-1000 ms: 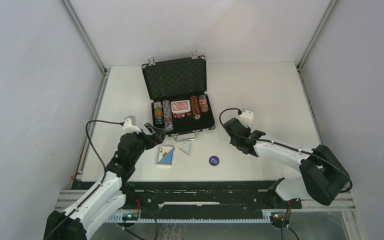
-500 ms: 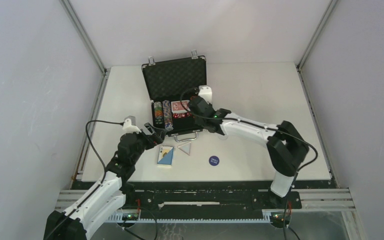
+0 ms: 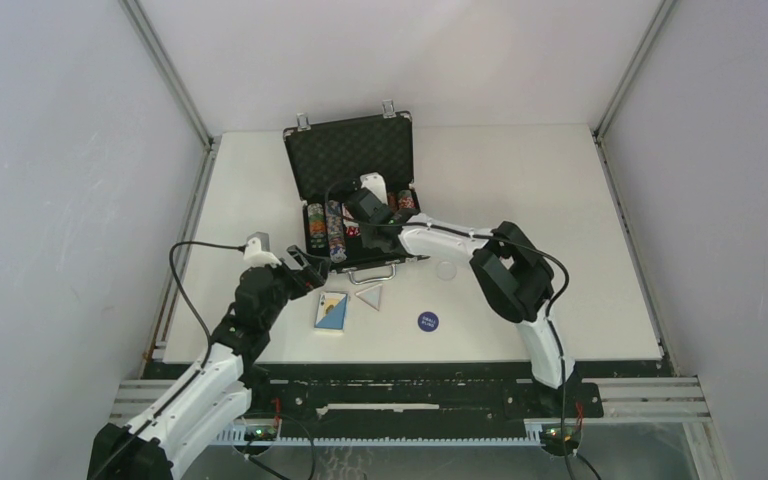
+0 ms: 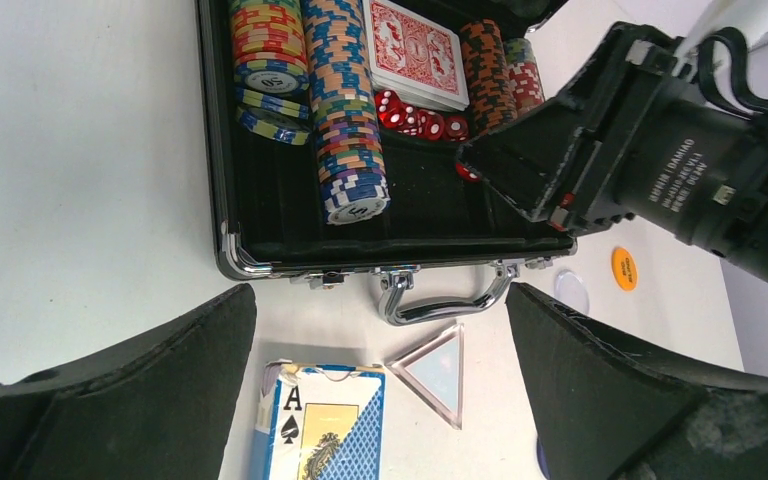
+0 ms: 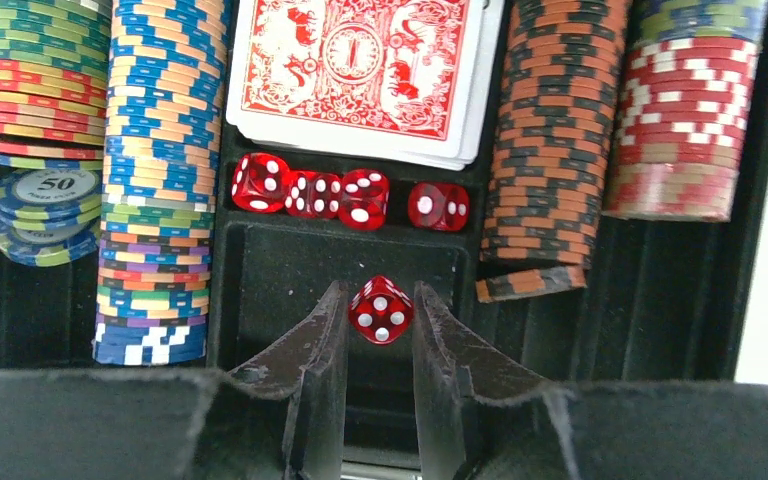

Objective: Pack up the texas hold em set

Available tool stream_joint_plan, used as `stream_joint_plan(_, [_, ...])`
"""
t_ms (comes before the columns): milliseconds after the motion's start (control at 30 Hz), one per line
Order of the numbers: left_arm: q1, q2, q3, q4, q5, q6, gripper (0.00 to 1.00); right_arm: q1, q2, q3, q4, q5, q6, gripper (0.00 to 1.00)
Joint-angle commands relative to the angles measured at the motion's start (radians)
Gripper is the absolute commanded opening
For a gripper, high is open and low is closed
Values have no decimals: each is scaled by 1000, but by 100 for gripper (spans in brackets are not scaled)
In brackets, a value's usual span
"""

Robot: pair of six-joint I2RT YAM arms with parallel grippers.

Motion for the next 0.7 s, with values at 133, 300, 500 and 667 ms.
stream_joint_plan(133, [-3,30,-9,14,-19,14,100,-26,68,131,-10,-38,-47,29])
stream_joint_plan(300, [-2,30,-10,13,-24,16,100,-36,87,166,-19,-36,-54,29])
stream_joint_plan(500, [-2,34,-8,14,-19,17,100,-49,97,179,-22,-31,-63,29])
stream_joint_plan(667, [-3,32,-8,14,-13,16,100,-48,122,174,-22,-27,-74,29])
